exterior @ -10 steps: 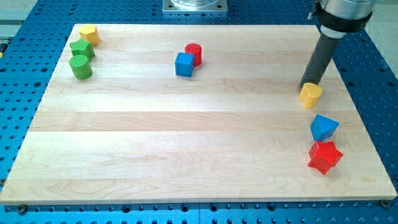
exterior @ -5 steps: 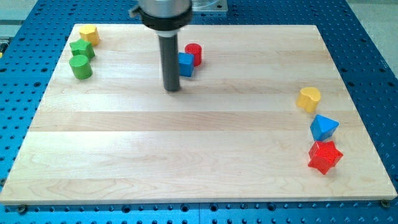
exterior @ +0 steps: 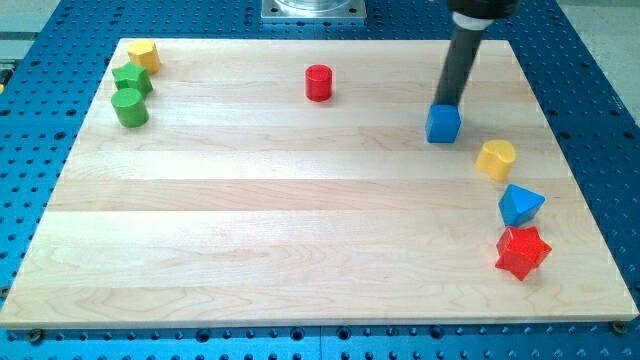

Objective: Move the cube close to the heart

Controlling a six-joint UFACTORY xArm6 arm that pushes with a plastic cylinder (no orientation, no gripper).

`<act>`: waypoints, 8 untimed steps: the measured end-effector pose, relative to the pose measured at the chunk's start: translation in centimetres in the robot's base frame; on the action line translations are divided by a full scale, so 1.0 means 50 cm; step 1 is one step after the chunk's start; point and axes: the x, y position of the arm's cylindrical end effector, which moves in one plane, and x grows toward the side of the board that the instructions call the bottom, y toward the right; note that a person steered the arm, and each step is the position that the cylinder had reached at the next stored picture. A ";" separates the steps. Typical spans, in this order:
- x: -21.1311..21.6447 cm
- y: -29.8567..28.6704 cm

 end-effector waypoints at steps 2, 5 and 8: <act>0.032 0.021; 0.096 -0.049; 0.096 0.040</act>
